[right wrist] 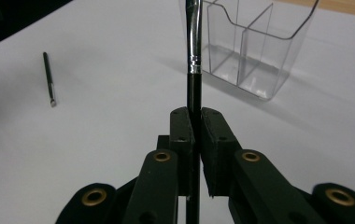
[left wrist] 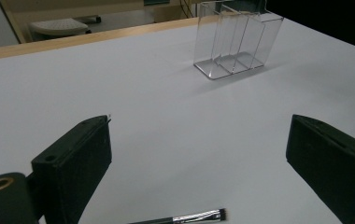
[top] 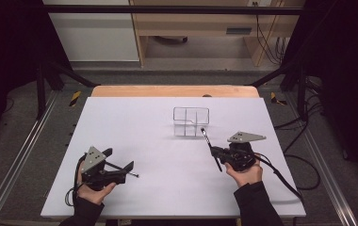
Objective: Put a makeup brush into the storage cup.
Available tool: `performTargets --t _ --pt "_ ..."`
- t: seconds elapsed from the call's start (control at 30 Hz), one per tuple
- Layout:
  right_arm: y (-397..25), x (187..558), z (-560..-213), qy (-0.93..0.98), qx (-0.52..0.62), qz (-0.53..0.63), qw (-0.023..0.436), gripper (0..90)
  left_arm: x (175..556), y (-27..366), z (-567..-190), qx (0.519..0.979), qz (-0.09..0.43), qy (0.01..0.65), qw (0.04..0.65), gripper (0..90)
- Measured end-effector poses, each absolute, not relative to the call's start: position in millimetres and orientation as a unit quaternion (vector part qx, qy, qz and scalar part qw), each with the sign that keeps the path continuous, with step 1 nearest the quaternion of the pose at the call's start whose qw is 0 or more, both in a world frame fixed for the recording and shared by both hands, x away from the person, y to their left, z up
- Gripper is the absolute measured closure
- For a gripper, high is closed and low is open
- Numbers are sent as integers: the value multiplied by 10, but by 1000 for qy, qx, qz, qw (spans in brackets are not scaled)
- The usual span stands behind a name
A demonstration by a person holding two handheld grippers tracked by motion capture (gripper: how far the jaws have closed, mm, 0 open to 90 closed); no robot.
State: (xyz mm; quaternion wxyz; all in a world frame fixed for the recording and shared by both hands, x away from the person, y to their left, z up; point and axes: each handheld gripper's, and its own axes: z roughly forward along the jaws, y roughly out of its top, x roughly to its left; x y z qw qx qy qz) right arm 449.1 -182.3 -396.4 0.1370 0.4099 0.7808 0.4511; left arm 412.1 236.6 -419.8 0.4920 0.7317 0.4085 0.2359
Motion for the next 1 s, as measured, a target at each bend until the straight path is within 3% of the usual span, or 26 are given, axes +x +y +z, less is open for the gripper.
performTargets --t 1.0 --pt "-1604 4437 -3936 745 352 550 135 843 4296 1983 -3837 711 202 377 559 71"
